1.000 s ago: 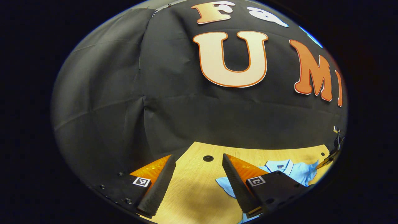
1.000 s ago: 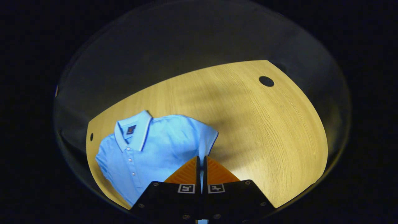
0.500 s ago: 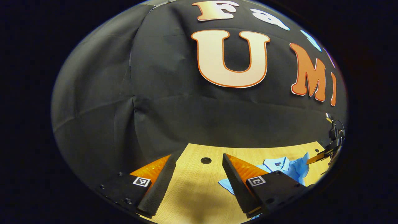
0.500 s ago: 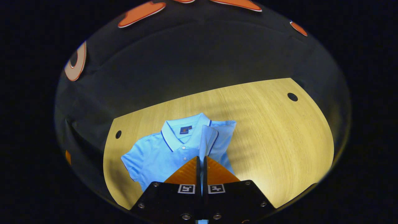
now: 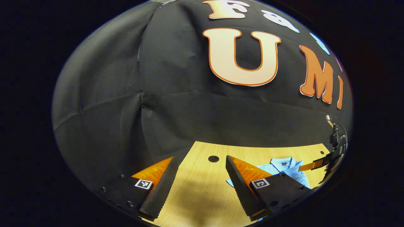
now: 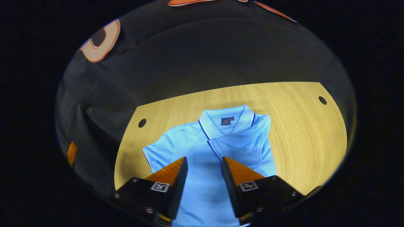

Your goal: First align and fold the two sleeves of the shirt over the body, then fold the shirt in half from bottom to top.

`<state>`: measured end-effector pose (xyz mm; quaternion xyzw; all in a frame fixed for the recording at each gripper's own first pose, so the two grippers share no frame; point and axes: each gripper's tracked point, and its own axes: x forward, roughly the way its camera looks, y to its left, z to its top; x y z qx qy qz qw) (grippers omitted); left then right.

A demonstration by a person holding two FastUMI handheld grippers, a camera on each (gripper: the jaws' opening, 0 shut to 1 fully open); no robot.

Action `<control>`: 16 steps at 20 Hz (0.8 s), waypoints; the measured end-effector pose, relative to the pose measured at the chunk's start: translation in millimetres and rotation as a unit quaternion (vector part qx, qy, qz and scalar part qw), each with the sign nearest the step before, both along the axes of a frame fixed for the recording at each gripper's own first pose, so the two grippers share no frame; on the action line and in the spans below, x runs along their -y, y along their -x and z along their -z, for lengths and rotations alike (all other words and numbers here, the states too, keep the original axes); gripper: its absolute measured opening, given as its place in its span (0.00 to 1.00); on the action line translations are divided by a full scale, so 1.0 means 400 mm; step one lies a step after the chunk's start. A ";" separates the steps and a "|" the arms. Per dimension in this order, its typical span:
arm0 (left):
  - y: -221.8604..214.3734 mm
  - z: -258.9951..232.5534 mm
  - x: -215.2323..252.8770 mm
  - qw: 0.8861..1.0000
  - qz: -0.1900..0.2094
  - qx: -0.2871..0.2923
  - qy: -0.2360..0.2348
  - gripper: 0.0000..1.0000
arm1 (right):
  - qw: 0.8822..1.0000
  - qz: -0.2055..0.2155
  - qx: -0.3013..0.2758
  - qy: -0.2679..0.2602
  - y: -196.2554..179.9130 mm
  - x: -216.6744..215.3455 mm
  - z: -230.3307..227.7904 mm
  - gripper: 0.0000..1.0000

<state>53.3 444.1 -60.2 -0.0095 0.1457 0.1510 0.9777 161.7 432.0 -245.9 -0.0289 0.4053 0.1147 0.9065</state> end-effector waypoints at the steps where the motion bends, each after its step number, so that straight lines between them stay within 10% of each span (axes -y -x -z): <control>1: 0.004 0.005 0.002 1.000 -0.005 -0.005 0.001 0.97 | 1.000 -0.001 0.005 0.001 0.009 0.007 -0.007 0.86; 2: 0.003 0.007 0.001 1.000 -0.011 -0.009 0.002 0.97 | 1.000 0.002 0.008 0.000 0.026 0.024 -0.019 1.00; 16: -0.169 0.324 0.266 0.981 0.033 -0.179 0.061 0.98 | 0.995 0.093 0.018 -0.001 0.171 0.383 -0.051 0.99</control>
